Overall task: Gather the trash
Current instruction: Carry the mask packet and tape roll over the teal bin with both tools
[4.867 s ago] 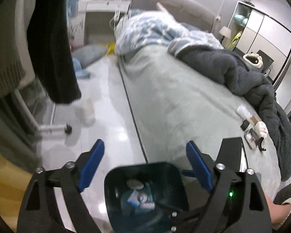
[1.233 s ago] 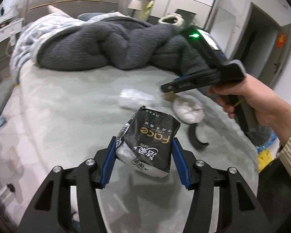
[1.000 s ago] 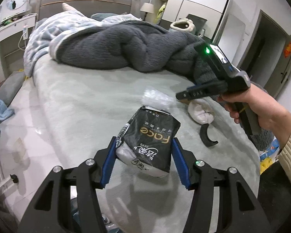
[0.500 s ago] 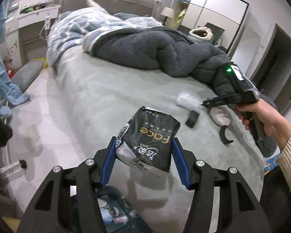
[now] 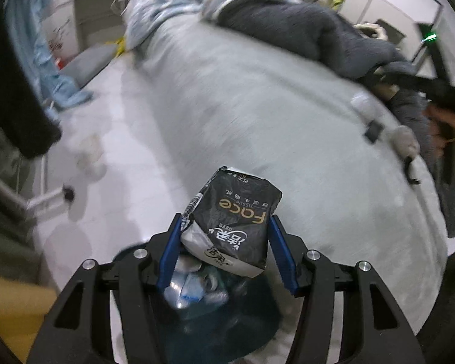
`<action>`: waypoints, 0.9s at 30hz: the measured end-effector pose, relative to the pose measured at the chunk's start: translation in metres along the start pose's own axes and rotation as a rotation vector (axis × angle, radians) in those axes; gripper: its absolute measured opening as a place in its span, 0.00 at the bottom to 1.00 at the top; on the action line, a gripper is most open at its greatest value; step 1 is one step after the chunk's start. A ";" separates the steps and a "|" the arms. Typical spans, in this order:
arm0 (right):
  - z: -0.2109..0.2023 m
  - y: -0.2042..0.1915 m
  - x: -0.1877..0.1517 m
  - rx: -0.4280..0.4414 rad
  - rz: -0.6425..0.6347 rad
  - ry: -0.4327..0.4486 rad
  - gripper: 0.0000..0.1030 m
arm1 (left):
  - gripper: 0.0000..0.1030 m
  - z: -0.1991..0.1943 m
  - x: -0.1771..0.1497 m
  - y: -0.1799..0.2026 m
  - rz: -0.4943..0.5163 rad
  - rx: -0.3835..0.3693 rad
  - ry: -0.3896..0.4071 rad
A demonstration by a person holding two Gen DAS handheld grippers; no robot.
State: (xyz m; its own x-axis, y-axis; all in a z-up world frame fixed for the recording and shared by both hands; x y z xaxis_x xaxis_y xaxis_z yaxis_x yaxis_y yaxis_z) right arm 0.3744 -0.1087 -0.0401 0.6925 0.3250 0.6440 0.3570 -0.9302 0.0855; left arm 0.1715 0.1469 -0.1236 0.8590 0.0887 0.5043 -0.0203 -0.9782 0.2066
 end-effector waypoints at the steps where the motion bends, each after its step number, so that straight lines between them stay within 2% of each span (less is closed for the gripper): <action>1: -0.003 -0.009 0.001 0.020 -0.007 0.012 0.50 | 0.57 0.002 -0.004 -0.006 -0.019 0.003 -0.014; 6: -0.009 -0.057 -0.009 0.220 -0.013 0.029 0.50 | 0.57 0.006 -0.019 -0.033 -0.093 0.027 -0.063; 8: -0.016 -0.082 -0.012 0.268 -0.046 0.034 0.50 | 0.57 0.009 -0.024 -0.039 -0.104 0.037 -0.082; 11: -0.021 -0.125 -0.023 0.313 -0.115 0.031 0.50 | 0.57 0.018 -0.035 -0.049 -0.120 0.041 -0.125; 16: -0.019 -0.175 -0.046 0.385 -0.212 -0.001 0.50 | 0.57 0.032 -0.050 -0.062 -0.145 0.029 -0.200; 19: -0.012 -0.196 -0.063 0.430 -0.273 -0.058 0.50 | 0.57 0.042 -0.060 -0.069 -0.161 0.022 -0.253; 25: 0.006 -0.235 -0.097 0.451 -0.392 -0.152 0.50 | 0.58 0.065 -0.084 -0.080 -0.172 0.022 -0.373; 27: 0.018 -0.247 -0.111 0.446 -0.442 -0.205 0.50 | 0.63 0.070 -0.090 -0.084 -0.176 0.021 -0.403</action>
State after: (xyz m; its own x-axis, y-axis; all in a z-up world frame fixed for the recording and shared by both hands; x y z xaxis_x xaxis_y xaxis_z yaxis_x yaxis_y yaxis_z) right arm 0.2206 0.0882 -0.1463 0.5109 0.7272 0.4585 0.8300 -0.5561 -0.0429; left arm 0.1317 0.2078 -0.2448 0.9795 0.1782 0.0944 0.1512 -0.9587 0.2411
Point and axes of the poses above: each gripper's, at about its wrist camera, not at the fingertips, and z roughly the way its jaws point, y to its right, x to its top, the point moved 1 cm from there along z, roughly the way its jaws point, and after that the axes turned 1 degree about y, right-handed, at the moved point
